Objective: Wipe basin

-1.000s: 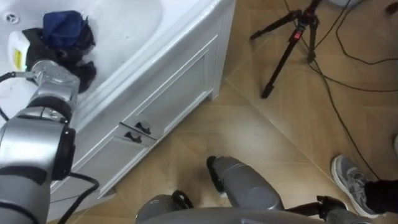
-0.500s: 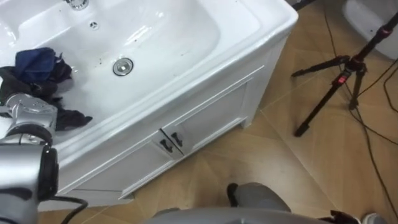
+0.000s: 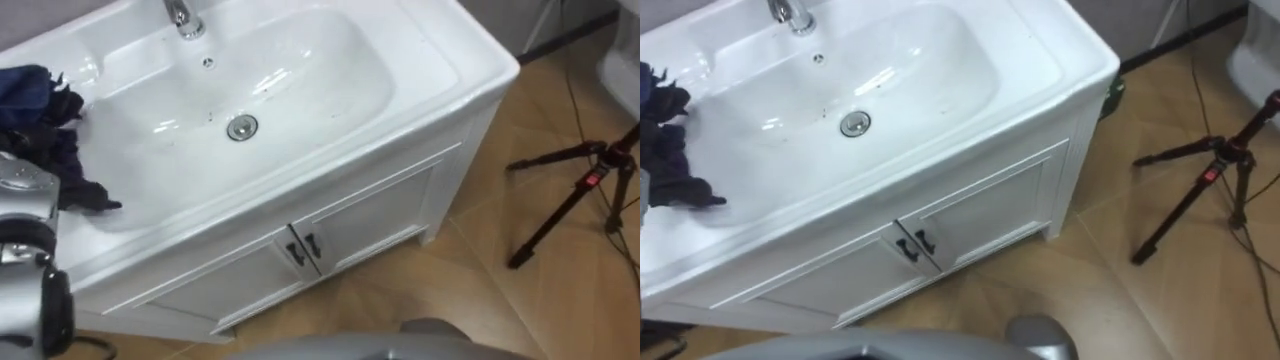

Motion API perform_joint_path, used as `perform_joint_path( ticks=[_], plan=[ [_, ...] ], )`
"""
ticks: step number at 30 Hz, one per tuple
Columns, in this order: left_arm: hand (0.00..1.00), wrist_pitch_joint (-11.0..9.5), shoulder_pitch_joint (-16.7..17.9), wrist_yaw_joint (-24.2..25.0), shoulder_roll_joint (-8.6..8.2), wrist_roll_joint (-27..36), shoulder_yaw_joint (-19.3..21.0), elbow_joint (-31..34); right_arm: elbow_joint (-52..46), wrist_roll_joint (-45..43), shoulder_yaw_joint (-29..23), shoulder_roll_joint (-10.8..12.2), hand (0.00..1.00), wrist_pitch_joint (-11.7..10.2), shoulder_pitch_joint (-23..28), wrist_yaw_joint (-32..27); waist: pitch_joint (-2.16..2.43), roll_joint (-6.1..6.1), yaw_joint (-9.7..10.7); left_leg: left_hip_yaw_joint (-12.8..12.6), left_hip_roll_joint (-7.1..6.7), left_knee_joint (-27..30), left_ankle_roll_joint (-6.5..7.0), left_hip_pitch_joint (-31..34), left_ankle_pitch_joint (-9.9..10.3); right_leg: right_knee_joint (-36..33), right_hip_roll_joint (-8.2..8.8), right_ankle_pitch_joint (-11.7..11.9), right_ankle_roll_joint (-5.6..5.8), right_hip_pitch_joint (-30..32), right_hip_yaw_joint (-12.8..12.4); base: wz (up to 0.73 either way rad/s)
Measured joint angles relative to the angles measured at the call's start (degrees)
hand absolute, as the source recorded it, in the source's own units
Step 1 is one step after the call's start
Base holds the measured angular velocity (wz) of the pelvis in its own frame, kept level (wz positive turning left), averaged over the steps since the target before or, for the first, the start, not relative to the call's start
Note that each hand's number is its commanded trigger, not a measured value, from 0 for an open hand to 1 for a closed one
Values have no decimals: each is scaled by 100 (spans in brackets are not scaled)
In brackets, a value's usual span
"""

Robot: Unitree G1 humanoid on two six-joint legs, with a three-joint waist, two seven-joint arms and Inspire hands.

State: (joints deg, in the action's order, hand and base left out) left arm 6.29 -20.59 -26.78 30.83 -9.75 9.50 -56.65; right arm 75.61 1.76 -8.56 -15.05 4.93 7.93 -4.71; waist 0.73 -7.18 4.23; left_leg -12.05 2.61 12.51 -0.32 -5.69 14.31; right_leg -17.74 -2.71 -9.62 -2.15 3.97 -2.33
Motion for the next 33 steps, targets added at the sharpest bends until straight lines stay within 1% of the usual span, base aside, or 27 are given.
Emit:
perform_joint_path(
  ticks=[3, 4, 6, 8, 10, 13, 14, 15, 17, 23, 25, 27, 29, 30, 33],
  plan=[
    [100, 90, 288, 123, -52, -16, 40, 450, 8, -6, 0, 4, 0, 17, 17, 66, 4, 18, 19, 74, -29, -81, 9, -6, -15, 14, 36, -22, 8, -40, 80, 13],
    [100, 149, 356, 165, -96, -121, 44, 622, 8, -9, 2, 9, 0, 22, 58, 74, -5, 24, 27, 119, -33, -68, 10, -27, -16, 47, 42, -24, 8, -97, 114, 17],
    [100, 200, 512, 222, -152, -231, 14, 959, -5, -10, 3, 9, 0, 24, 114, 74, -12, 29, 53, 170, -30, -85, 11, -85, -16, 130, 46, -26, 13, -182, 156, 17],
    [100, 206, 524, 246, -206, -233, -23, 1093, -4, -9, 3, 10, 0, 36, 148, 74, -15, 24, 84, 229, -32, -92, 12, -98, -14, 213, 57, -24, 20, -274, 209, 16],
    [100, 211, 528, 271, -266, -232, -40, 1204, -11, -10, 2, 11, 0, 82, 174, 76, -31, 12, 134, 255, -33, -115, 13, -112, -14, 265, 60, -21, 24, -309, 234, 8],
    [100, 215, 528, 325, -331, -233, -73, 1232, -40, -103, -13, 11, 0, 94, 164, 102, -46, -11, 225, 278, -29, -122, 13, -132, -15, 297, 60, -19, 27, -371, 255, 5],
    [100, 215, 528, 346, -343, -233, -82, 1232, -45, -136, -13, 10, 0, 94, 163, 111, -61, -20, 238, 278, -28, -122, 13, -153, -15, 304, 59, -19, 27, -393, 255, 0],
    [100, 217, 528, 394, -371, -237, -85, 1231, -49, -211, -15, 10, 0, 93, 163, 113, -94, -26, 267, 275, -29, -132, 13, -195, -15, 319, 59, -22, 31, -442, 250, 0],
    [100, 218, 528, 438, -386, -240, -85, 1232, -55, -227, -15, 11, 0, 94, 155, 118, -98, -34, 321, 274, -30, -150, 13, -213, -15, 335, 57, -25, 33, -459, 247, 0],
    [100, 217, 527, 482, -395, -457, -87, 1310, -41, -229, -12, 9, 0, 106, 156, 164, -103, -26, 372, 267, -40, -183, 13, -285, -15, 333, 54, -39, 44, -491, 201, -3],
    [100, 219, 528, 476, -466, -545, -87, 1542, 47, -226, -13, 19, 0, 120, 120, 240, -106, -5, 435, 303, -46, -186, 13, -281, -16, 332, 60, -51, 49, -517, 245, 14],
    [100, 218, 528, 468, -521, -604, -96, 1730, 99, -229, -13, 20, 0, 148, 111, 242, -113, 4, 439, 316, -46, -186, 14, -284, -17, 327, 60, -51, 48, -521, 252, 6],
    [100, 214, 528, 411, -526, -601, -151, 1803, 88, -227, 1, 26, 0, 140, 86, 244, -118, 10, 492, 357, -43, -186, 14, -279, -18, 326, 61, -56, 41, -555, 283, 7],
    [100, 212, 529, 334, -567, -602, -180, 1864, 88, -233, 0, 31, 0, 138, 86, 244, -141, 51, 509, 358, -40, -184, 13, -302, -18, 326, 59, -70, 32, -564, 281, 7],
    [100, 187, 566, 163, -700, -613, -188, 2137, 54, -261, -10, 66, 0, 141, 47, 240, -121, 68, 492, 373, -38, -178, 4, -294, -24, 302, 55, -98, 26, -519, 293, 1]
  ],
)
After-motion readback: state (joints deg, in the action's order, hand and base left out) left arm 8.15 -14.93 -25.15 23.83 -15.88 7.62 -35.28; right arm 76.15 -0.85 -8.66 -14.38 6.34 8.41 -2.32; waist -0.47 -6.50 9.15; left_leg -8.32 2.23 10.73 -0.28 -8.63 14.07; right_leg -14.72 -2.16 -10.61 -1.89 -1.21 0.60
